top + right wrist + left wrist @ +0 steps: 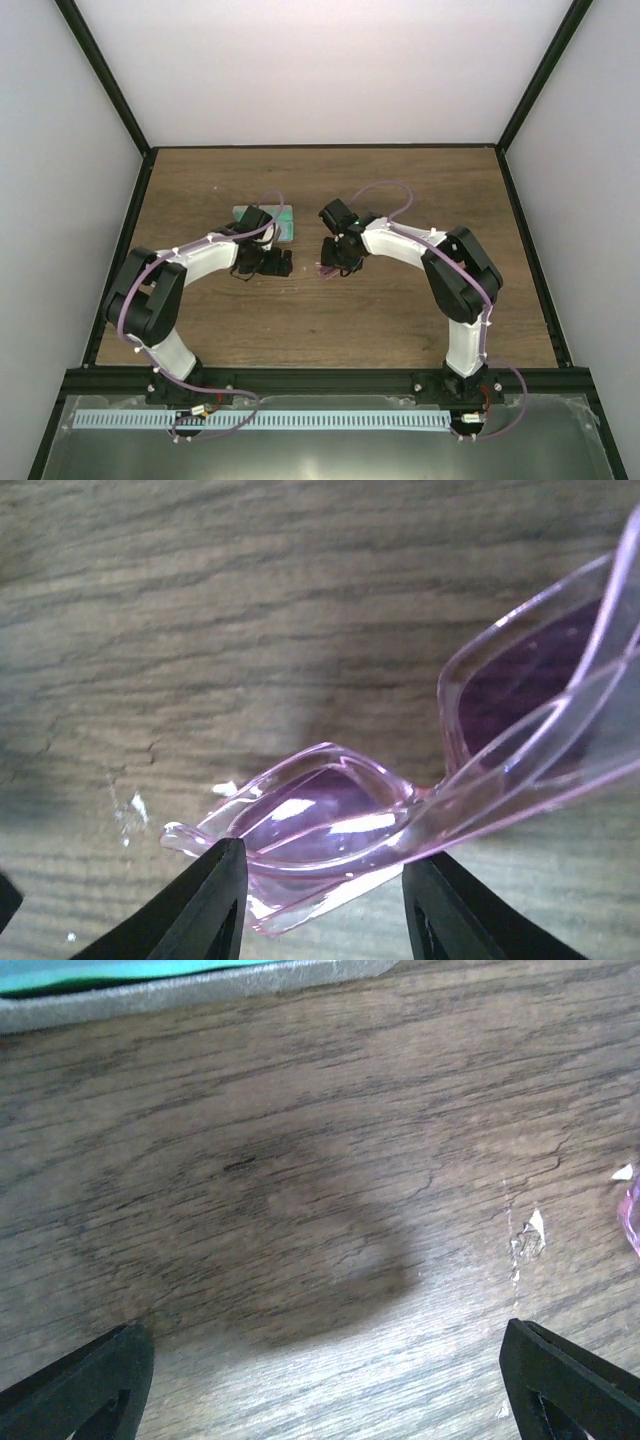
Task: Organize the sunglasses
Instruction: Pick up the sunglasses from the center of the board.
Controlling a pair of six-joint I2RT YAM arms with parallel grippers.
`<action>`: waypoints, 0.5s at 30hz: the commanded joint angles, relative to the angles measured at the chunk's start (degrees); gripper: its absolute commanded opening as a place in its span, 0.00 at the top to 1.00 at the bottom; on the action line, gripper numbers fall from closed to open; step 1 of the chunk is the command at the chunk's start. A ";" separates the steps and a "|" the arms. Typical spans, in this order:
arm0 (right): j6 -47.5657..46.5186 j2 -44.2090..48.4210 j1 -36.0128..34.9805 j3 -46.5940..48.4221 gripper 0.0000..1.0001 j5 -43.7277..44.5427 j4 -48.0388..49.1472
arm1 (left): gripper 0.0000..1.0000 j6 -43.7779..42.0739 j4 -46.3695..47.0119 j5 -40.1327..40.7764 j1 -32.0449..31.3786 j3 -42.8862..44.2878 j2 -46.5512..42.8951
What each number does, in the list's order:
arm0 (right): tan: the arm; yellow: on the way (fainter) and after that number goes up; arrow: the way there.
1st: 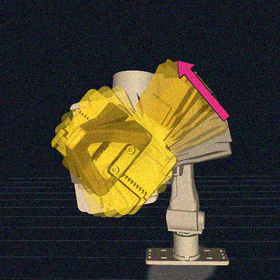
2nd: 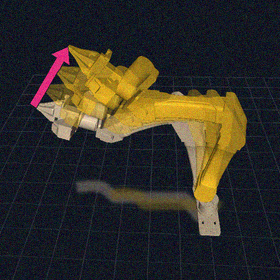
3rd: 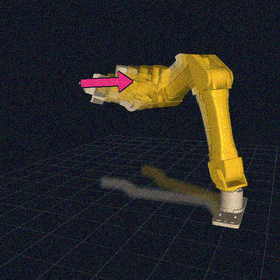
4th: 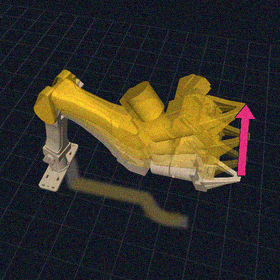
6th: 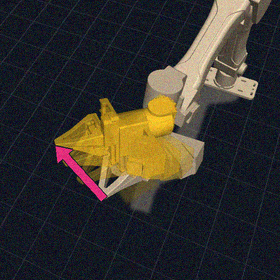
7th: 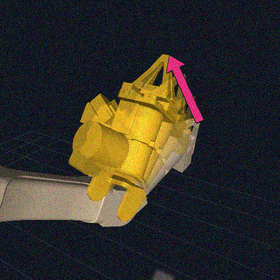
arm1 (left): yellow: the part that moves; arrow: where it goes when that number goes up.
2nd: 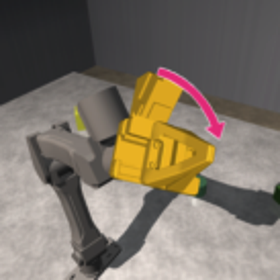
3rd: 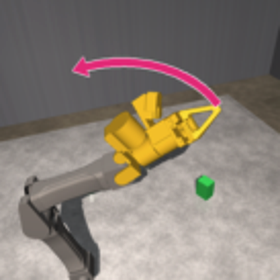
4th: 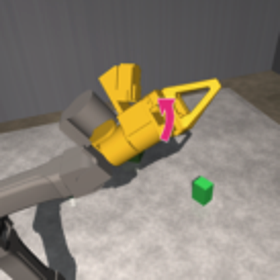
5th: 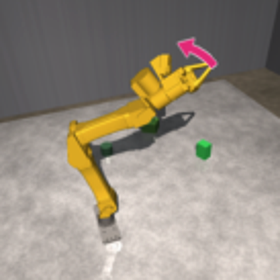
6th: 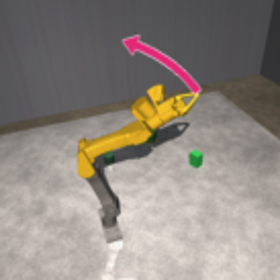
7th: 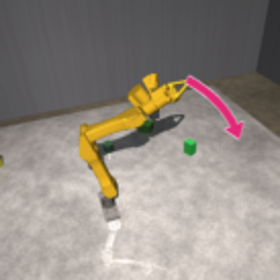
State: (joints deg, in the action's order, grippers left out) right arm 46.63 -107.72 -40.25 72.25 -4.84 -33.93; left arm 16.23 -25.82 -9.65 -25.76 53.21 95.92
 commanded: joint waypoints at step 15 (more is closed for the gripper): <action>0.25 -3.52 1.35 6.24 0.46 6.69 -6.99 | 0.03 -0.66 0.47 -0.02 0.01 -2.56 -1.61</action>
State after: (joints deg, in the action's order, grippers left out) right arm 46.39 -110.65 -39.62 76.18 -1.13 -38.13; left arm 16.16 -25.32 -9.47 -25.76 51.68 94.74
